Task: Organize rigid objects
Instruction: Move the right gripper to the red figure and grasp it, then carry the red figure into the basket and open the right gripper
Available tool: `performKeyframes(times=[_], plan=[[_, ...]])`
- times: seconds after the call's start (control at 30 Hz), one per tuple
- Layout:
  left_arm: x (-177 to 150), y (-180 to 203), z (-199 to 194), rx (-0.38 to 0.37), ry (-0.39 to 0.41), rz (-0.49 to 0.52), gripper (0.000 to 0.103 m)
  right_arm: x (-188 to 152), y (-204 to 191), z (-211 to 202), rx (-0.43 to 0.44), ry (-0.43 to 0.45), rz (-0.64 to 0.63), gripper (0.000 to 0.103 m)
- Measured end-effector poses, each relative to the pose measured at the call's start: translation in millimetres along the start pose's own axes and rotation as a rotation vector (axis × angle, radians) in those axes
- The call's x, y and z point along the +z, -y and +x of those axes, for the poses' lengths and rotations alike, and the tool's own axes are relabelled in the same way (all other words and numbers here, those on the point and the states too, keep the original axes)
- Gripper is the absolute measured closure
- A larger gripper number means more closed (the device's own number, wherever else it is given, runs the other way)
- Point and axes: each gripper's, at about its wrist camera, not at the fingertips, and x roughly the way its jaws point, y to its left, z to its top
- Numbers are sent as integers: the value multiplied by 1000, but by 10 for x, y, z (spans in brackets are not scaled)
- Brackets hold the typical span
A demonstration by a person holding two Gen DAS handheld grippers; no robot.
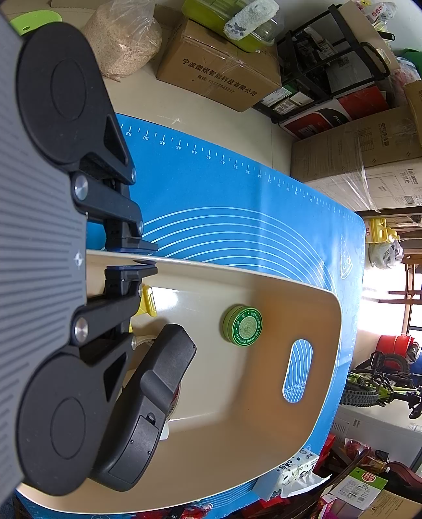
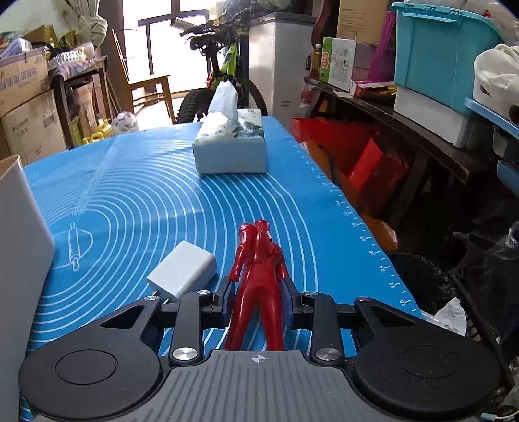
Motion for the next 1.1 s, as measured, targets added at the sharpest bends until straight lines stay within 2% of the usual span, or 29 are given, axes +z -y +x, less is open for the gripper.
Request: performKeyframes(times=[0.33,0.57,0.87,1.1], plan=[[0,-2,0,0,0,0,94,70,4,-177,25,63,-8,65],[0,-4,-1,-1,0,-1,94,211,-91,-434,80,123,-22,65],[-3,-4,5,-1,0,-1,94,543,-574,-925,273,223,-81,65],[-3,-5,5,-1,-1,0,95,638,-1070,-1172,418,261,-140,64]])
